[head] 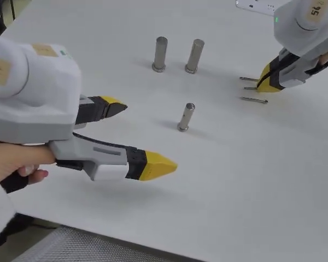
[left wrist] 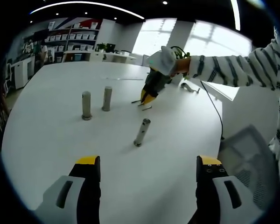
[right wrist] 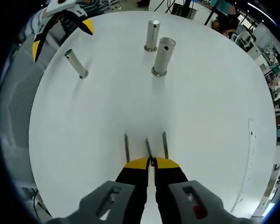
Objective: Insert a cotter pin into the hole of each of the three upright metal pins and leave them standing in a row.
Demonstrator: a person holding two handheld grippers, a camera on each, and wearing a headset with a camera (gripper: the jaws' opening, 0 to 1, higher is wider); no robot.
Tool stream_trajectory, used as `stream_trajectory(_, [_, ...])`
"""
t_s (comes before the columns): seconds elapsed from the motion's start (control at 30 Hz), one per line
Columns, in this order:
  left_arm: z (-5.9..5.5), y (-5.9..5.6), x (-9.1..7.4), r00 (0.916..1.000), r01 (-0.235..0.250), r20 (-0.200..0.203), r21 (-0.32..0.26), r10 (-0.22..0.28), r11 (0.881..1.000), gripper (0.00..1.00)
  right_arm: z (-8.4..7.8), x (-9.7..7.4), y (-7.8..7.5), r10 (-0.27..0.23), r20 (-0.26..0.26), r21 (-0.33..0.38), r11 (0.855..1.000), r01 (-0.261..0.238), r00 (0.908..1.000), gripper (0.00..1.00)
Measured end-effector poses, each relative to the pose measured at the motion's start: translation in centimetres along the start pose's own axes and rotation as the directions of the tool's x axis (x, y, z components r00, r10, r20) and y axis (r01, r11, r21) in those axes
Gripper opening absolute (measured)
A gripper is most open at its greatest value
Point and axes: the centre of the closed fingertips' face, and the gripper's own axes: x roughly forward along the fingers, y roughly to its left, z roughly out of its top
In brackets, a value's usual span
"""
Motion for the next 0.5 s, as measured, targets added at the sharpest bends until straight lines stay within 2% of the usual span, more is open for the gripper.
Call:
stream_trajectory(0.07, [0.11,-0.07,0.10,1.0000,0.006,0.002,0.004,-0.006,1.000,0.82,-0.06,0.04,-0.07,-0.020,0.005,-0.043,0.999,0.020,0.9998,0.00])
stream_trajectory(0.23, [0.41,-0.31,0.23,0.9997,0.024,0.009,0.005,-0.024,1.000,0.82,0.02,-0.11,0.32,-0.045,0.019,-0.041,0.998,0.046,0.9988,0.00])
stream_trajectory(0.4, [0.54,-0.48,0.19,0.9993,0.036,0.006,0.014,-0.036,0.999,0.81,0.00,-0.14,-0.16,-0.065,0.033,-0.029,0.997,0.066,0.9973,0.00])
stream_trajectory(0.5, [0.86,-0.49,0.04,0.9993,0.034,0.014,0.016,-0.034,0.999,0.81,0.05,-0.35,-0.20,-0.064,0.054,0.020,0.998,0.063,0.9965,0.00])
